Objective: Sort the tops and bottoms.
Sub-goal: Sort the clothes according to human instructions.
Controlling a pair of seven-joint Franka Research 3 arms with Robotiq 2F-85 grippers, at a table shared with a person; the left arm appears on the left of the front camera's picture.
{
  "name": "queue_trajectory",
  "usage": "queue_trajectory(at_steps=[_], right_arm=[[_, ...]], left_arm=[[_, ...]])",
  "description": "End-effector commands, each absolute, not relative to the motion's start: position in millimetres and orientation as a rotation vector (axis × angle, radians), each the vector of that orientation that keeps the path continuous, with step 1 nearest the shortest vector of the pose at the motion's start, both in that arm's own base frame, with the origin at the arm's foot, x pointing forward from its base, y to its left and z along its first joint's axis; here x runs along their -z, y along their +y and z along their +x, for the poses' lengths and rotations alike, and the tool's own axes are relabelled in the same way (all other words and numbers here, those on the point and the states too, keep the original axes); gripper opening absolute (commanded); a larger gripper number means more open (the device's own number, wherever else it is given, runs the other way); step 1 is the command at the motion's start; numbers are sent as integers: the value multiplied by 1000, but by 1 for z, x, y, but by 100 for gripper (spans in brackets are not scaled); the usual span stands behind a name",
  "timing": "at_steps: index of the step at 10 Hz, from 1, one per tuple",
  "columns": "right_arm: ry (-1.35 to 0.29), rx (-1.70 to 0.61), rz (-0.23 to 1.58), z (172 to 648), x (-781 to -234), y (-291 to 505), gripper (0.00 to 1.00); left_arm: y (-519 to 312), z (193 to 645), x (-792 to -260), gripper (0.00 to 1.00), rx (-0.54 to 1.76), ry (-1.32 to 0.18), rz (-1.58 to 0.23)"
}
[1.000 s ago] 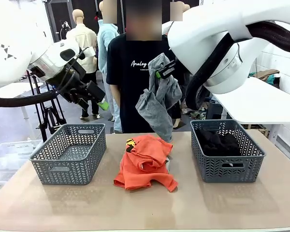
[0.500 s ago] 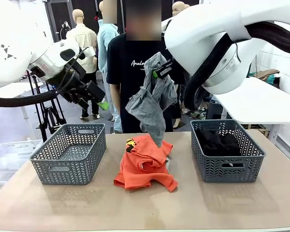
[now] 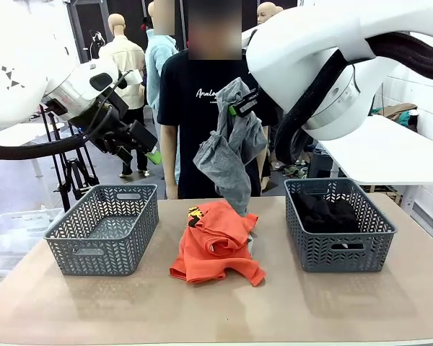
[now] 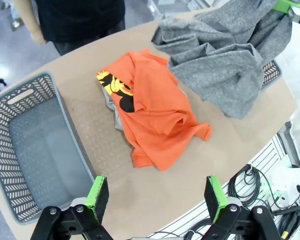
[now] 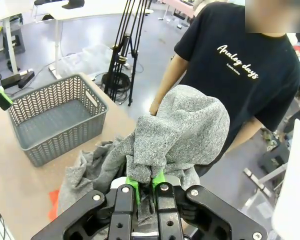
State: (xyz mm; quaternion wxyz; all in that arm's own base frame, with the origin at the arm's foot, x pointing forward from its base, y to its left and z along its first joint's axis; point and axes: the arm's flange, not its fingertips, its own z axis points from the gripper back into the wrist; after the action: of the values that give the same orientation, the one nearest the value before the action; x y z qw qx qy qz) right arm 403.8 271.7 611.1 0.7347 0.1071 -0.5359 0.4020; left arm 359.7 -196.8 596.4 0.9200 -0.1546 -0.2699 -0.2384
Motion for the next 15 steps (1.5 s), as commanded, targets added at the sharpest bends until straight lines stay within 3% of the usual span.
queue_trajectory(at_steps=[1, 15], right_arm=[[-1186, -881, 226, 403, -617, 273, 0], [-1186, -881, 226, 403, -617, 273, 0]], left_arm=[[-196, 359, -596, 100, 487, -557, -310], [-196, 359, -596, 100, 487, -557, -310]])
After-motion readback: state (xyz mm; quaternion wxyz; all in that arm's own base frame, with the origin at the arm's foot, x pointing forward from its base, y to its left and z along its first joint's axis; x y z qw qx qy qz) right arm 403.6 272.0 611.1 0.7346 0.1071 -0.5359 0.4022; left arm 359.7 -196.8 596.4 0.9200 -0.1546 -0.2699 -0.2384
